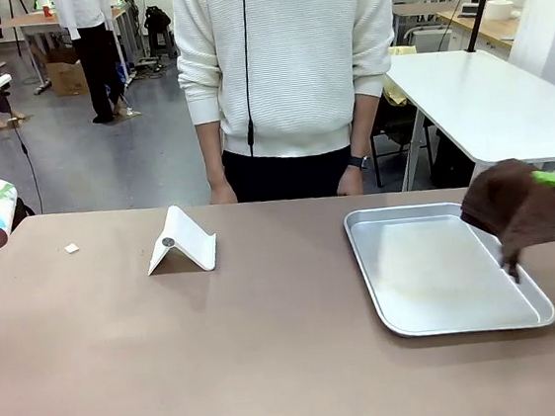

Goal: Clean the surface of the table.
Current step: Clean the area not pointed to by the person.

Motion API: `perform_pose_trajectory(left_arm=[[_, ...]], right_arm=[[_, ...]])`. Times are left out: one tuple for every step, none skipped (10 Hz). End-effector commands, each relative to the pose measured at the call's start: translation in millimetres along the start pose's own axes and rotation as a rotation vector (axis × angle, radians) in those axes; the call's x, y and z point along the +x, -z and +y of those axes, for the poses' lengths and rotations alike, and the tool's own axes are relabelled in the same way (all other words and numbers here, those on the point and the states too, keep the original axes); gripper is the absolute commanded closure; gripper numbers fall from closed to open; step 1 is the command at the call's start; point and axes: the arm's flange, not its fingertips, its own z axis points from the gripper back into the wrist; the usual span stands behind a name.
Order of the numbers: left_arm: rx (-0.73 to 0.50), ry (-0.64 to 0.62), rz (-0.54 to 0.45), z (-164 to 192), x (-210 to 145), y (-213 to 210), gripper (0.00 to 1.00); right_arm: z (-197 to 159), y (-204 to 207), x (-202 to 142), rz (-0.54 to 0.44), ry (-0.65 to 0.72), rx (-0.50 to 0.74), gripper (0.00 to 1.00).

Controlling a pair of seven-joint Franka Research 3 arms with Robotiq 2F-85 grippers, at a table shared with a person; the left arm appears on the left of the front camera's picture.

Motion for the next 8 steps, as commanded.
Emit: perform_pose_trajectory(left_arm=[[-0.007,0.001,-0.013,-3,1,1,1.00],[-0.007,0.001,-0.013,-3,1,1,1.00],[-0.007,0.001,-0.013,-3,1,1,1.00],[-0.007,0.001,-0.013,-3,1,1,1.00],[-0.007,0.001,-0.013,-3,1,1,1.00],[-0.007,0.001,-0.013,-3,1,1,1.00],[-0.007,0.001,-0.013,-3,1,1,1.00],[-0.007,0.001,-0.013,-3,1,1,1.00]], right_arm=[[19,-34,-19,0.051,0.033,0.077,0.91],[22,-45,-23,-0.032,0.043,0.065,0.91],[19,-42,-21,-0.063,0.036,0.048,0.91],[15,-30,-27,0.020,0.017,0.070,0.91],[15,-30,-27,0.020,0.017,0.070,0.91],[15,-30,-27,0.020,0.017,0.070,0.91],[15,-30,-27,0.020,0.017,0.070,0.91],[15,-30,-27,0.020,0.017,0.070,0.91]])
